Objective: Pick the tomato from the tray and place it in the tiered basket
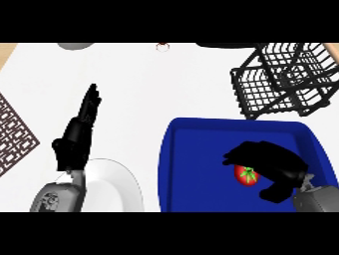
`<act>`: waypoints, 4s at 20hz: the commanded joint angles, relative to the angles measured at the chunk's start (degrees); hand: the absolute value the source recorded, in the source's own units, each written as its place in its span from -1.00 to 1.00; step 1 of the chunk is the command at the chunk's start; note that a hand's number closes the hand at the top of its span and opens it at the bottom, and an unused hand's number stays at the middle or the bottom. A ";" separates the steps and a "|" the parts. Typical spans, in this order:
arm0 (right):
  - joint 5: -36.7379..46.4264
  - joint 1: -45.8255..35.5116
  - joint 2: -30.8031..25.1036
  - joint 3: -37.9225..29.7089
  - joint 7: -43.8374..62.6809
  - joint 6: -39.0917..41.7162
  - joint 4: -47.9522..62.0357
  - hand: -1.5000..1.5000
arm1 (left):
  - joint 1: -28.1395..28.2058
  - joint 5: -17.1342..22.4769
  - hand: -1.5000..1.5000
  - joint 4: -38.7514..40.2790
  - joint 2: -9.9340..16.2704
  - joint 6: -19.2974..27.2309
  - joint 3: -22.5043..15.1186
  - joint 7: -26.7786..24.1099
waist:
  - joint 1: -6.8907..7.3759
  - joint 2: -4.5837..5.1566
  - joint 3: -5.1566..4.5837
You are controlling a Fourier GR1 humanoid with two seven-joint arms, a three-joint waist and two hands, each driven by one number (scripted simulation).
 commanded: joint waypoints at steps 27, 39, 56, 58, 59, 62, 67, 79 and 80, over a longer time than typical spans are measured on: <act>27.71 0.28 19.75 -0.18 56.74 7.59 -24.79 1.00 | -0.29 1.12 0.00 3.88 0.13 -0.77 2.18 -2.78 | -1.22 -0.23 -0.11; 18.61 -27.81 18.76 -17.56 62.19 40.52 -45.35 1.00 | 4.11 0.05 0.00 -3.57 0.43 -1.16 0.05 0.04 | 0.03 -0.25 -0.06; 3.65 -48.94 12.99 -33.71 69.76 25.31 -18.53 1.00 | 1.11 -1.31 0.00 0.76 -0.97 -0.46 -0.28 -1.76 | 0.28 0.09 -0.02; 5.30 -48.45 9.32 -31.01 67.79 22.49 -13.60 1.00 | 1.62 -0.48 0.00 0.14 -1.38 -0.60 -0.10 -2.31 | 0.46 0.15 -0.03; 4.65 -49.12 7.77 -32.82 67.56 22.70 -11.91 1.00 | 0.35 -0.96 0.00 -2.71 -1.50 -0.35 -0.73 1.93 | 0.45 0.09 -0.01; 4.59 -45.86 6.36 -30.48 64.31 16.99 -8.31 1.00 | -1.30 -0.34 0.00 0.68 -0.75 -0.81 1.06 0.06 | 0.25 0.12 -0.01; 6.76 -47.00 1.01 -29.44 58.92 7.15 4.60 1.00 | 3.10 -0.55 0.00 -2.60 -0.77 -1.23 -0.27 -0.91 | 0.78 0.21 -0.02; -6.14 -47.83 5.25 -44.24 61.47 -0.78 12.11 -1.00 | 0.31 -1.57 0.00 -0.95 -1.40 0.04 -0.52 0.50 | 0.50 0.13 0.01; -7.61 -47.61 4.27 -45.30 60.76 -0.71 11.87 -1.00 | -0.22 -2.24 0.00 -2.10 -1.66 0.96 -1.01 2.05 | 0.36 0.06 0.02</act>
